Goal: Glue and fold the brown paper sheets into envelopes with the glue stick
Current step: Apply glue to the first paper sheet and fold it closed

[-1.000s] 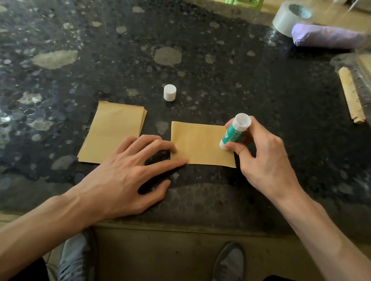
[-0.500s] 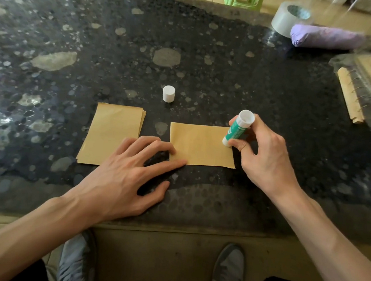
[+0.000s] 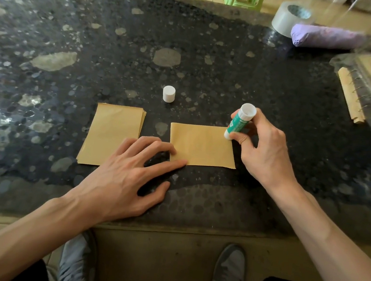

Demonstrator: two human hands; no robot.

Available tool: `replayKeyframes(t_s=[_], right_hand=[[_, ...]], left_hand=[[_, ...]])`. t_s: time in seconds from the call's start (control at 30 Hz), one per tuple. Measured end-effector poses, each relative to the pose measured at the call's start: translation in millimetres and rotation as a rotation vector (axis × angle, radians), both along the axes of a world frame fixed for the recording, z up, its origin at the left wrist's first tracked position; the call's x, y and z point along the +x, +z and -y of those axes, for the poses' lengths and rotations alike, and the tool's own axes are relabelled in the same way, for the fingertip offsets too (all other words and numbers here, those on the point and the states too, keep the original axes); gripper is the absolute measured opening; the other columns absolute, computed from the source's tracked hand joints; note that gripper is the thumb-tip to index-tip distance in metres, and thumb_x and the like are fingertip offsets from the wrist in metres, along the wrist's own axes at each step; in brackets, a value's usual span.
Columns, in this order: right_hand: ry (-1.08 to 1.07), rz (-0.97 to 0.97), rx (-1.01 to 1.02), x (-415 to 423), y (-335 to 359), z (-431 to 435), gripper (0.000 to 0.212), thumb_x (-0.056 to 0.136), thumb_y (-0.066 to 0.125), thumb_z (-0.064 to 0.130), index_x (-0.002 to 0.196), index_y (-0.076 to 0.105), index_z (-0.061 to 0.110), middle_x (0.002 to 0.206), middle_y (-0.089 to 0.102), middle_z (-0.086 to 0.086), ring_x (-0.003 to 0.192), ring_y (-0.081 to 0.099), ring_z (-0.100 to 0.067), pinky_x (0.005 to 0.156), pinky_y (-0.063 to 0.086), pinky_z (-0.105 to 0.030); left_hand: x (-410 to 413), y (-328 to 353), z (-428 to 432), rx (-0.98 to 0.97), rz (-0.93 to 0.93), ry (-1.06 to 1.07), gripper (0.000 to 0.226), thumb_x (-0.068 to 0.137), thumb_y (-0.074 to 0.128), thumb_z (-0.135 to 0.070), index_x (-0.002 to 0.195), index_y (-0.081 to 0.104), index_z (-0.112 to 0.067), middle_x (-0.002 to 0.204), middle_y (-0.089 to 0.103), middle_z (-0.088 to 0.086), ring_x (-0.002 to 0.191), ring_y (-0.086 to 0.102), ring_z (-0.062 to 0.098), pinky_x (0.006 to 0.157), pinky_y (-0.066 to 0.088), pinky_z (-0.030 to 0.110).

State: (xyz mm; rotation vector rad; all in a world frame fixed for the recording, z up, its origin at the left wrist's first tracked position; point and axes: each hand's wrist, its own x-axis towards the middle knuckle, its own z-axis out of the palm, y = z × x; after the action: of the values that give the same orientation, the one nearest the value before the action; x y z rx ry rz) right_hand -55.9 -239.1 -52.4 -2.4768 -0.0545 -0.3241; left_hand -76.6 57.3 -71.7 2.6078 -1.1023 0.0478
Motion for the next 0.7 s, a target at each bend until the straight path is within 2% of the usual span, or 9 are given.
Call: replayKeyframes(t_s=[0.1, 0.27, 0.43, 0.53, 0.67, 0.7], right_hand=[[-0.006, 0.006, 0.01, 4, 0, 0, 0.033, 0.095, 0.075, 0.015, 0.125, 0.063, 0.013, 0.119, 0.07, 0.003, 0.106, 0.063, -0.005, 0.088, 0.04, -0.001], [-0.031, 0.008, 0.009, 8, -2, -1, 0.033, 0.095, 0.075, 0.016, 0.125, 0.062, 0.013, 0.12, 0.069, 0.005, 0.105, 0.059, -0.001, 0.084, 0.04, 0.002], [-0.058, 0.015, 0.017, 12, -2, -2, 0.034, 0.095, 0.075, 0.016, 0.126, 0.063, 0.013, 0.124, 0.07, 0.002, 0.108, 0.059, -0.001, 0.088, 0.043, -0.007], [-0.057, 0.007, 0.036, 13, -2, -2, 0.034, 0.095, 0.075, 0.017, 0.127, 0.063, 0.014, 0.124, 0.07, 0.002, 0.111, 0.063, -0.005, 0.087, 0.043, -0.004], [-0.103, 0.107, 0.073, 12, 0, 2, 0.031, 0.095, 0.075, 0.014, 0.123, 0.064, 0.014, 0.117, 0.069, 0.007, 0.108, 0.064, -0.003, 0.093, 0.053, -0.017], [-0.128, 0.146, 0.108, 12, 2, 3, 0.03, 0.095, 0.075, 0.013, 0.123, 0.064, 0.015, 0.115, 0.067, 0.01, 0.106, 0.064, 0.0, 0.093, 0.051, -0.015]], left_hand=[[0, 0, 0, 0.001, -0.001, -0.002, 0.052, 0.103, 0.051, -0.046, 0.154, 0.047, -0.036, 0.149, 0.048, -0.006, 0.138, 0.044, 0.02, 0.11, 0.038, 0.041], [0, -1, -1, 0.0, -0.004, -0.001, 0.053, 0.103, 0.052, -0.046, 0.155, 0.045, -0.037, 0.15, 0.047, -0.006, 0.14, 0.043, 0.02, 0.111, 0.037, 0.041], [0, -1, -1, 0.003, -0.002, -0.001, 0.053, 0.103, 0.052, -0.046, 0.155, 0.045, -0.037, 0.15, 0.047, -0.006, 0.141, 0.043, 0.021, 0.112, 0.036, 0.041], [1, -1, -1, 0.003, 0.002, -0.003, 0.054, 0.103, 0.051, -0.047, 0.155, 0.044, -0.037, 0.151, 0.047, -0.006, 0.141, 0.042, 0.02, 0.112, 0.036, 0.04], [1, -1, 0, 0.004, 0.003, -0.005, 0.053, 0.103, 0.051, -0.047, 0.155, 0.045, -0.037, 0.15, 0.047, -0.006, 0.14, 0.043, 0.021, 0.112, 0.037, 0.04], [0, -1, 0, 0.002, 0.002, -0.005, 0.053, 0.103, 0.051, -0.047, 0.155, 0.045, -0.037, 0.15, 0.047, -0.006, 0.14, 0.043, 0.02, 0.112, 0.037, 0.041]])
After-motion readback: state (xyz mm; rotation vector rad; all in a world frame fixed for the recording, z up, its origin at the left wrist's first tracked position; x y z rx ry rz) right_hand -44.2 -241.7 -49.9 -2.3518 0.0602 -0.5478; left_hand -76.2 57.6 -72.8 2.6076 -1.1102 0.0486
